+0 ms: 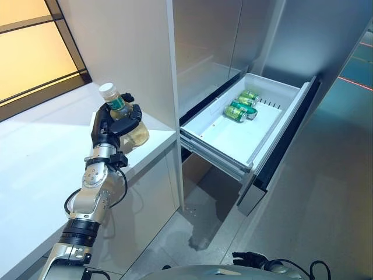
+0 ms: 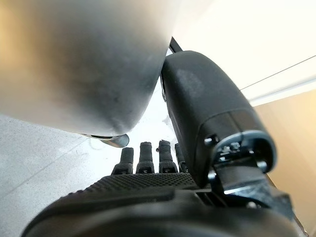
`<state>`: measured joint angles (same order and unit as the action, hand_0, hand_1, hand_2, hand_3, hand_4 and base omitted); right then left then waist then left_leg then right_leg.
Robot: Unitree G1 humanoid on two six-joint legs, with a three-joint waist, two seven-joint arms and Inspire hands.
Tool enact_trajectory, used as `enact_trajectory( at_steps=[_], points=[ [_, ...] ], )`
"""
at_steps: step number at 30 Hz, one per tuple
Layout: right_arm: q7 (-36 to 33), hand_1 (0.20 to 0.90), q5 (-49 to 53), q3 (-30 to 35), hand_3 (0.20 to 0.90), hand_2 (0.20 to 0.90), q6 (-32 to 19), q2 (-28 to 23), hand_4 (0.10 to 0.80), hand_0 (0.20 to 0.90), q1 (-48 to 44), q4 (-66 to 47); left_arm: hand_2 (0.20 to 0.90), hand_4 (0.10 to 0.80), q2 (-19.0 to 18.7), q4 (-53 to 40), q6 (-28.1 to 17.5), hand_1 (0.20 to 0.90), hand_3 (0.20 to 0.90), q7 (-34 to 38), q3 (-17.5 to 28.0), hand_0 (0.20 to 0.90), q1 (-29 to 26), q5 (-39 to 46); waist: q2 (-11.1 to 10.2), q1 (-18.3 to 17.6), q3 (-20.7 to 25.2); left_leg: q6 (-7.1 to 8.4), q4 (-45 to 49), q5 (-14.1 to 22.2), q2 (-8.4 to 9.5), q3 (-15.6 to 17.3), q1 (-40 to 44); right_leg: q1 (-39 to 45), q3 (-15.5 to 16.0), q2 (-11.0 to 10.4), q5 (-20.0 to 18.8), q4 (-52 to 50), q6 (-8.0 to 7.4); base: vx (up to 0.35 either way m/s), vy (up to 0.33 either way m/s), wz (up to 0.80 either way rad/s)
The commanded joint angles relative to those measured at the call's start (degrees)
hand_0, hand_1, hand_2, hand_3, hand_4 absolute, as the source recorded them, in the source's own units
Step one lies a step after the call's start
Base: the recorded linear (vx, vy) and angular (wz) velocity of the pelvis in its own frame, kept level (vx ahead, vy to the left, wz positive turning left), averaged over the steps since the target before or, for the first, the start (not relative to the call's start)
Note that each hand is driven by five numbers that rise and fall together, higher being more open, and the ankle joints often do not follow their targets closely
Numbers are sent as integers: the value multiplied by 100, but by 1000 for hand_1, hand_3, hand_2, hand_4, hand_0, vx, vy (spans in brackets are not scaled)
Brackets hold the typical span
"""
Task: Put drinks into fridge and close the fridge
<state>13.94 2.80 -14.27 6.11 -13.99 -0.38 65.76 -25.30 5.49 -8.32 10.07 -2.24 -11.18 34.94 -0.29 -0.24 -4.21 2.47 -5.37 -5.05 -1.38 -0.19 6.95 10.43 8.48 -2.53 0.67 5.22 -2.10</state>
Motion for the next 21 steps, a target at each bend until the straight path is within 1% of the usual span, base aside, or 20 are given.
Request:
enact_trajectory(
  at_steps=[1,3,5,6,7,8,9,12,13,14,15,16,18,20,21],
  points=[
    [86,900,26,-205,900,900,-167,-124,800,900,149,-94,300,100,-57,-753,-944,300,200,-350,147,300,-733,262,138,-42,-11,-278,87,862,302,500,327,-177,99,319,574,-617,-89,9,-1,-4],
    [125,900,343,-173,900,900,-238,-118,800,900,164,-405,300,100,-57,-877,-1010,300,200,-506,130,300,-716,295,140,-47,-15,-283,90,866,309,482,329,-179,95,322,569,-620,-88,0,0,0],
    [231,900,591,-144,900,900,-298,-120,800,900,186,-1048,300,100,-78,-1063,-1087,300,200,-762,99,300,-682,280,140,-61,-28,-292,89,867,310,469,337,-176,91,322,566,-627,-84,0,0,0],
    [416,900,756,-152,900,900,-281,-128,800,900,197,-1584,300,100,-98,-1169,-1108,300,200,-1048,77,300,-678,344,138,-74,-42,-297,88,865,311,458,336,-183,92,322,566,-638,-84,0,0,0],
    [539,900,802,-174,900,900,-295,-129,800,900,217,-1882,300,100,-110,-1214,-1113,300,200,-1202,55,300,-686,349,136,-84,-48,-298,88,862,311,455,334,-190,94,321,565,-645,-84,0,0,0],
    [678,900,815,-206,900,900,-451,-128,800,900,243,-2109,300,100,-126,-1249,-1159,300,200,-1373,25,300,-700,340,132,-95,-50,-297,88,856,310,456,329,-199,99,319,562,-651,-82,0,0,0],
    [782,900,838,-231,900,900,-454,-141,800,900,267,-2451,300,100,-144,-1292,-1178,300,200,-1539,-1,300,-717,333,125,-108,-57,-296,86,852,309,458,323,-205,103,318,557,-650,-86,-36,-26,-1],
    [1301,900,1053,-415,900,900,-392,-264,800,900,365,-3991,300,100,-287,-1441,-1223,300,200,-2205,-251,300,-817,345,86,-178,-75,-278,73,831,309,448,319,-207,130,304,535,-630,-101,-34,-33,-1],
    [1379,900,1140,-433,900,900,-467,-297,800,900,370,-4126,300,100,-304,-1450,-1227,300,200,-2334,-289,300,-828,366,81,-185,-76,-275,71,828,309,447,320,-204,133,303,530,-623,-103,0,0,0],
    [1486,900,1337,-417,900,900,-369,-353,800,900,336,-4591,300,100,-347,-1526,-1222,300,200,-2517,-390,300,-822,409,73,-201,-78,-272,60,820,307,448,325,-205,133,305,520,-608,-106,0,0,0],
    [1640,900,1455,-357,900,900,-457,-432,800,900,291,-5054,300,100,-342,-1569,-1240,300,200,-2770,-485,300,-775,442,65,-214,-82,-271,58,816,309,448,336,-199,128,308,508,-602,-110,0,0,0],
    [1737,900,1712,-255,900,900,-369,-527,800,900,200,-5567,300,100,-307,-1635,-1231,300,200,-2960,-590,300,-714,420,60,-227,-89,-272,56,808,311,449,340,-199,117,311,487,-591,-115,0,0,0],
    [1843,900,2108,-125,900,900,-171,-628,800,900,43,-6197,300,100,-241,-1724,-1210,300,200,-3200,-727,300,-592,376,62,-235,-105,-283,58,800,312,457,343,-205,88,315,463,-587,-121,0,0,0],
    [1920,900,2440,-7,900,900,-152,-715,800,900,-128,-6683,300,100,-196,-1739,-1172,300,200,-3430,-837,300,-488,360,68,-237,-106,-297,60,798,315,474,338,-216,57,316,437,-571,-128,-18,3,-11],
    [1947,900,2487,10,900,900,-213,-737,800,900,-170,-6745,300,100,-191,-1730,-1171,300,200,-3483,-863,300,-473,365,70,-236,-106,-302,58,799,316,478,340,-215,50,316,430,-564,-131,-10,6,-15]
  ],
)
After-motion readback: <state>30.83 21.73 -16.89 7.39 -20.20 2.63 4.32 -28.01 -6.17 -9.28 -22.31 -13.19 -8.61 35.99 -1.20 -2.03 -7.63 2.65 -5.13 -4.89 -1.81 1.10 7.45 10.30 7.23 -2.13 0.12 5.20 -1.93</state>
